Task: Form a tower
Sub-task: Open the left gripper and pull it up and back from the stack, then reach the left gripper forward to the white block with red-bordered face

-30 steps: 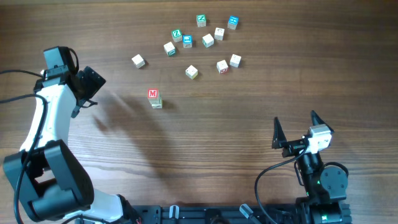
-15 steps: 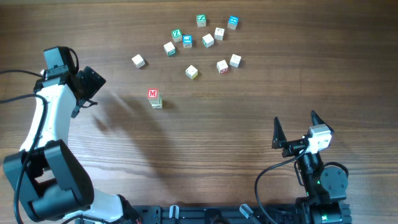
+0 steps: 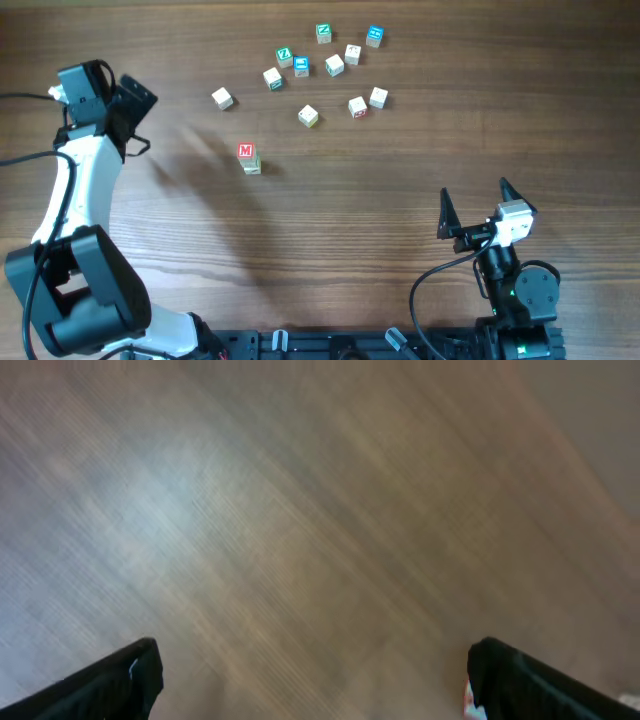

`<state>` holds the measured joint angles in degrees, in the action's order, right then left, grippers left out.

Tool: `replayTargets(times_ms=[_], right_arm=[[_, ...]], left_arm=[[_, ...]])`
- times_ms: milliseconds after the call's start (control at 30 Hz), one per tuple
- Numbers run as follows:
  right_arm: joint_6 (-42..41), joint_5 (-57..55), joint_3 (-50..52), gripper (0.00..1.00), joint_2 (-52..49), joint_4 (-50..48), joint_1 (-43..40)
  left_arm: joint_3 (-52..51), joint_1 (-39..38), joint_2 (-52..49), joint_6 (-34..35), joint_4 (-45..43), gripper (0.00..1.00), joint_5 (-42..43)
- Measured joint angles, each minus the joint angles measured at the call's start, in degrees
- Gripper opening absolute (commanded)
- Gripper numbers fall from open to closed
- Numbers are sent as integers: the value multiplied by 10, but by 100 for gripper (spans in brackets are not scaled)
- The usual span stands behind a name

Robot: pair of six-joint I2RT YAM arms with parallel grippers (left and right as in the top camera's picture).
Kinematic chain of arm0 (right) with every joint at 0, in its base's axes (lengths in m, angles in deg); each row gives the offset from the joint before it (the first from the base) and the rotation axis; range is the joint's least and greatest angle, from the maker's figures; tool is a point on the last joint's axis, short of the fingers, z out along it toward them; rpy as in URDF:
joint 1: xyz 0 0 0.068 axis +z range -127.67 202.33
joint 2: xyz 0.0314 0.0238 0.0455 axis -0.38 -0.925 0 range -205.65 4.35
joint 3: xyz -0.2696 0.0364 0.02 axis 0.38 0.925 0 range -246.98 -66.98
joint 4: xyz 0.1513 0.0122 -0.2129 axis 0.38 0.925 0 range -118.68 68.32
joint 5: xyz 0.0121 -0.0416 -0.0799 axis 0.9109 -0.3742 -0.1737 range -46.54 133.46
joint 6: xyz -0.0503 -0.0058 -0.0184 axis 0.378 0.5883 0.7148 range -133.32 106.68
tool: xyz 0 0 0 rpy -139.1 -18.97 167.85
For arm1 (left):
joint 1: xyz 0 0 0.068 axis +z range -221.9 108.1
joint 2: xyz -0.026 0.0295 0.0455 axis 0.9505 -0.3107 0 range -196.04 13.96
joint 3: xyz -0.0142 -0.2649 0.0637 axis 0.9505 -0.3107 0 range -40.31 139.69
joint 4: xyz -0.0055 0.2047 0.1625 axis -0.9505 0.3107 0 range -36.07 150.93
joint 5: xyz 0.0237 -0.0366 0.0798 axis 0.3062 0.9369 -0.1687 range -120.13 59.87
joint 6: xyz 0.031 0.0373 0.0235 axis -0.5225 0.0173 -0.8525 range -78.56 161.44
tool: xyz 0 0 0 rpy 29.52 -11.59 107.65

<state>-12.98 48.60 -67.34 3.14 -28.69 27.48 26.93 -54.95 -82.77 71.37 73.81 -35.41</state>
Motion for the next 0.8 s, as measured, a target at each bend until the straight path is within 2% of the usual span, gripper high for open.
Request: replayTargets(times_ms=[33, 67, 100, 133, 167, 233, 333, 433, 533, 600, 800], right_arm=[[0, 0, 0, 100, 0, 0, 0], [0, 0, 0, 100, 0, 0, 0], [0, 0, 0, 100, 0, 0, 0], [0, 0, 0, 100, 0, 0, 0], [0, 0, 0, 100, 0, 0, 0], [0, 0, 0, 100, 0, 0, 0], [0, 0, 0, 100, 0, 0, 0], [0, 0, 0, 100, 0, 0, 0], [0, 0, 0, 100, 0, 0, 0], [0, 0, 0, 100, 0, 0, 0], [0, 0, 0, 100, 0, 0, 0]], left_arm=[[0, 0, 0, 0, -23, 79, 5], [0, 0, 0, 0, -52, 63, 13], [0, 0, 0, 2, -77, 53, 25], [1, 0, 0, -2, -122, 48, 61], [9, 0, 1, -1, -127, 39, 98], [45, -5, 1, 10, -73, 33, 130], [198, -28, -6, 10, 90, 32, 144], [416, -71, -30, -10, 240, 32, 132], [545, -112, -67, -28, 335, 36, 115], [576, -135, -93, -37, 359, 39, 102], [580, -185, -247, -59, 452, 68, 51]])
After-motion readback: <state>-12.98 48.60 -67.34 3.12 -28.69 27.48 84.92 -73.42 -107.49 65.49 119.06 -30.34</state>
